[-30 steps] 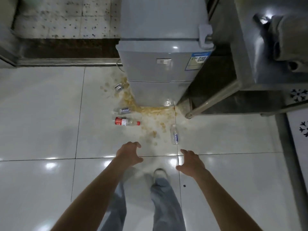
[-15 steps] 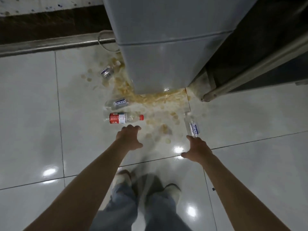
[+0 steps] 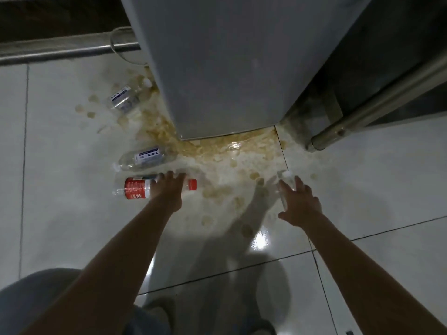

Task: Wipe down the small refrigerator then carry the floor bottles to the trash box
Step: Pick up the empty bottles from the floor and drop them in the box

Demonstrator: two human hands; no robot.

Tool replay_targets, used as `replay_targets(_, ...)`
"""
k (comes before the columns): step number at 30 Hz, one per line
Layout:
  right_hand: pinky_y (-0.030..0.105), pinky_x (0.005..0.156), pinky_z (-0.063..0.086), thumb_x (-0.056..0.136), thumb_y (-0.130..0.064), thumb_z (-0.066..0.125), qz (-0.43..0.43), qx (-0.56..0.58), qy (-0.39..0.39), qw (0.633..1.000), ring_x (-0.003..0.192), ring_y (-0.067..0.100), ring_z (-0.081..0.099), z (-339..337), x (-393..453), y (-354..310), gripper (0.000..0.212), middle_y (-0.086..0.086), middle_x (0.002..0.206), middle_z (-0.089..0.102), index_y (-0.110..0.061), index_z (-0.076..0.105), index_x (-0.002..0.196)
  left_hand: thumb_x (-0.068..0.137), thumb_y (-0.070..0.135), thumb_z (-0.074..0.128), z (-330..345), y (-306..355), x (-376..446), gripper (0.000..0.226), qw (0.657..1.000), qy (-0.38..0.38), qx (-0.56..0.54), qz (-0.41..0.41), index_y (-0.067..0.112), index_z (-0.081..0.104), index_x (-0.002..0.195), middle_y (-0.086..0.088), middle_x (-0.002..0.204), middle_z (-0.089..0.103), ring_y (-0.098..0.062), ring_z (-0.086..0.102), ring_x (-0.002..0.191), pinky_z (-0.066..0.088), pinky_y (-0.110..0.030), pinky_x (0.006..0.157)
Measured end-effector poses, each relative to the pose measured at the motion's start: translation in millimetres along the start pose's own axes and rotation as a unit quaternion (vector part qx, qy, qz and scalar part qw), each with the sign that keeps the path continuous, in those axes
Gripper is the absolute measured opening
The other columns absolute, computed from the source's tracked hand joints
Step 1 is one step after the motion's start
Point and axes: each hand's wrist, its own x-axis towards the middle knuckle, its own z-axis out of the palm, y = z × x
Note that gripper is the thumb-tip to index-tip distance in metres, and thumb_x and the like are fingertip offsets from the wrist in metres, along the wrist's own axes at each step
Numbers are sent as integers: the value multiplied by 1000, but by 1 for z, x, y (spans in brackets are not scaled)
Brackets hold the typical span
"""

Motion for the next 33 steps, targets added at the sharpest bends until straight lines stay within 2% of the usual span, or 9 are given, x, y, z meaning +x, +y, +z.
replay_targets(6, 45, 102, 37, 81, -37, 68, 32, 15, 19, 999, 136, 34, 22, 30, 35, 3, 96, 13, 155, -10, -38, -2, 147, 82, 18, 64, 24, -6, 23, 80, 996, -3, 72, -50, 24, 17, 147, -12, 145, 30, -34, 30, 134, 29, -48, 108)
replay_targets(9, 45, 100, 41, 81, -27, 68, 49, 26, 63, 996, 133, 35, 27, 46, 42, 3, 100, 14, 154, -8, -40, -7, 145, 84, 14, 60, 32, -12, 30, 74, 997, 18, 53, -61, 20, 20, 146, -15, 138, 36, -34, 36, 129, 36, -45, 104)
replay_targets(12, 49, 99, 41, 79, -22, 71, 85, 42, 63, 993, 134, 39, 26, 61, 42, 5, 108, 15, 154, -11, -37, -15, 144, 82, 10, 63, 35, -14, 33, 73, 997, 27, 42, -66, 15, 24, 143, -15, 136, 39, -33, 38, 127, 37, -43, 103)
replay_targets(14, 48, 94, 45, 79, -19, 70, 97, 49, 69, 992, 129, 38, 32, 68, 42, 8, 107, 16, 154, -11, -35, -13, 146, 82, 11, 63, 36, -13, 33, 69, 996, 32, 55, -65, 12, 27, 141, -15, 134, 42, -32, 40, 125, 38, -42, 103)
replay_targets(19, 38, 83, 50, 88, -22, 59, 100, 65, 121, 985, 116, 32, 45, 71, 43, 12, 87, 24, 149, 8, -29, -4, 148, 76, 25, 72, 35, -7, 38, 70, 996, 37, 40, -72, 11, 34, 134, -11, 130, 47, -34, 45, 121, 37, -44, 102)
replay_targets(24, 38, 86, 46, 90, -29, 54, 87, 82, 131, 984, 114, 31, 47, 63, 32, 14, 76, 19, 135, 40, -17, 7, 148, 73, 32, 76, 16, 13, 29, 74, 999, 26, -6, -43, 13, 34, 132, -11, 122, 48, -32, 52, 112, 44, -44, 93)
replay_targets(26, 39, 89, 45, 90, -30, 54, 79, 96, 120, 985, 116, 31, 46, 52, 15, 13, 74, 18, 135, 42, -14, 10, 148, 74, 33, 75, 3, 21, 14, 75, 999, 29, -8, -27, 14, 34, 133, -11, 122, 48, -31, 52, 111, 44, -42, 91)
replay_targets(30, 41, 94, 44, 83, -31, 64, 59, 132, 79, 986, 124, 32, 40, 15, -40, 12, 88, 16, 139, 38, -15, 7, 148, 75, 36, 73, -32, 36, -30, 75, 998, 61, -12, 21, 16, 34, 135, -11, 126, 46, -30, 49, 113, 43, -40, 90)
replay_targets(33, 40, 91, 45, 80, -31, 66, 44, 137, 61, 988, 121, 32, 42, -18, -90, 12, 91, 14, 137, 39, -18, 7, 148, 73, 44, 71, -63, 42, -72, 78, 998, 44, 0, 52, 19, 33, 136, -10, 126, 48, -30, 48, 115, 41, -40, 92)
